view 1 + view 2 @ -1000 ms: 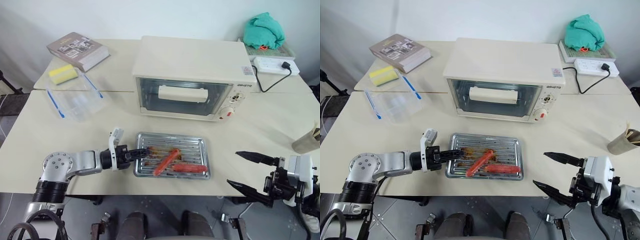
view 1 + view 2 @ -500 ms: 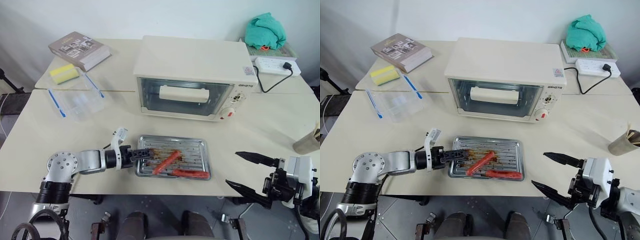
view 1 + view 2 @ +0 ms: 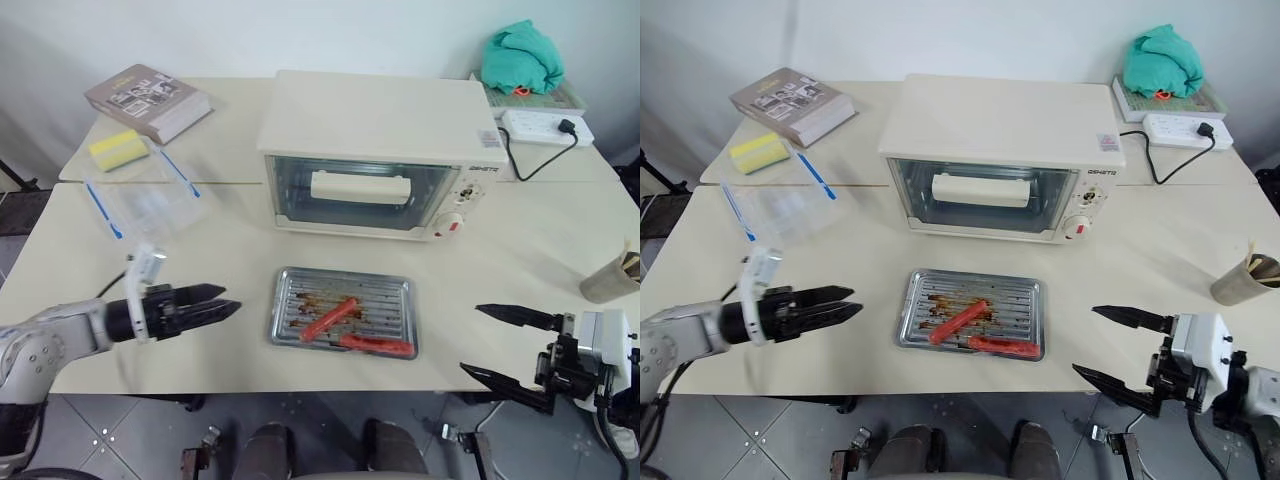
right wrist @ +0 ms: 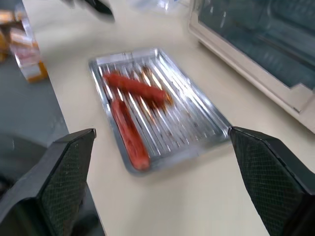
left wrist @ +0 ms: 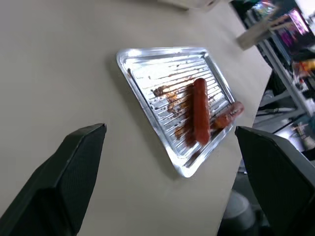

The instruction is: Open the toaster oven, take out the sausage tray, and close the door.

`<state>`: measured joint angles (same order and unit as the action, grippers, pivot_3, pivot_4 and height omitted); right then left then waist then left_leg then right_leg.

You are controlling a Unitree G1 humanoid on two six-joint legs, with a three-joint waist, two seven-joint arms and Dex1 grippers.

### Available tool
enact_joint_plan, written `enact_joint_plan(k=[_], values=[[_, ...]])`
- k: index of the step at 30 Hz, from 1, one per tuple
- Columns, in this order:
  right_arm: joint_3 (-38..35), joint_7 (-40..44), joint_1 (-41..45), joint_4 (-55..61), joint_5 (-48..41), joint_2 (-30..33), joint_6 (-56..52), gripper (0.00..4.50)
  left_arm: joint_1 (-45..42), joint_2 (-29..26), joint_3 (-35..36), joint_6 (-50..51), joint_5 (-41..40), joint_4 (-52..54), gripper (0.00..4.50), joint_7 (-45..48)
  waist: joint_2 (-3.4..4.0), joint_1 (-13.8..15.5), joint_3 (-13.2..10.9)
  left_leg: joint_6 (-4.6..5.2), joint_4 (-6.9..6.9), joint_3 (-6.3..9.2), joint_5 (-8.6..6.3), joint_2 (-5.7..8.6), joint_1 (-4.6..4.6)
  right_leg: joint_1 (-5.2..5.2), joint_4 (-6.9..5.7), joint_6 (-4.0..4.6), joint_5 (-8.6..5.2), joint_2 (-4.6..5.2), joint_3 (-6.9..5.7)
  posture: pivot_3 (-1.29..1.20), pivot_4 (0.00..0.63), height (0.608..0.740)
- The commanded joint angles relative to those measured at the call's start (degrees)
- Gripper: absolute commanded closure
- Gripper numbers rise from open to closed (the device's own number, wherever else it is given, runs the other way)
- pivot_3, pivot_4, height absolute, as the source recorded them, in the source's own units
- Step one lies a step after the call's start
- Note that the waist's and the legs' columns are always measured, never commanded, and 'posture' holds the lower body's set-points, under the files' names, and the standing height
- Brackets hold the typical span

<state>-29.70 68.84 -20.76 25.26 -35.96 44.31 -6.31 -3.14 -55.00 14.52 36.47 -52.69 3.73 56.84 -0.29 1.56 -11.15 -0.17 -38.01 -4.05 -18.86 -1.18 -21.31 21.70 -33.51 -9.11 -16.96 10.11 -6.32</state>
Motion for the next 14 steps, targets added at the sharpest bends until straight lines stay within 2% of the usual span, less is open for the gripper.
enact_joint_plan(k=[1,4,7,14], values=[[-1.67,2.41,1.16,-0.99,-4.51,0.79,-0.84,0.00,2.42,0.13,4.30,-17.68,9.46,-4.00,0.04,10.81,-0.01,0.05,0.00,0.01,-0.02,0.00,-0.02,0.00,-0.02,0.00,-0.01,0.00,0.00,0.00,-0.01,0.00,0.150,0.740],[-1.16,4.73,2.48,-1.42,-8.17,1.87,-3.66,0.00,5.50,0.09,5.67,-27.62,15.17,-6.93,0.04,16.51,-0.01,-0.15,0.00,0.04,-0.02,-0.04,-0.12,-0.06,-0.01,0.00,0.00,-0.01,0.01,0.00,-0.03,0.00,0.150,0.740],[0.70,7.10,3.91,-2.58,-4.69,1.45,0.68,0.00,6.54,3.13,9.12,-34.82,16.28,-8.04,0.04,17.65,-0.02,-0.17,0.01,0.03,-0.03,-0.12,-0.20,-0.17,0.00,0.00,-0.02,-0.02,0.01,0.00,-0.32,0.00,0.150,0.740],[3.01,9.22,6.56,-7.84,-0.69,0.33,6.24,0.00,9.54,6.47,10.61,-36.53,19.28,-4.74,0.04,13.49,-0.03,-0.17,0.01,0.03,-0.12,-0.19,-0.25,-0.27,0.08,-0.01,-0.19,-0.05,0.03,0.00,-0.50,0.00,0.150,0.740]])
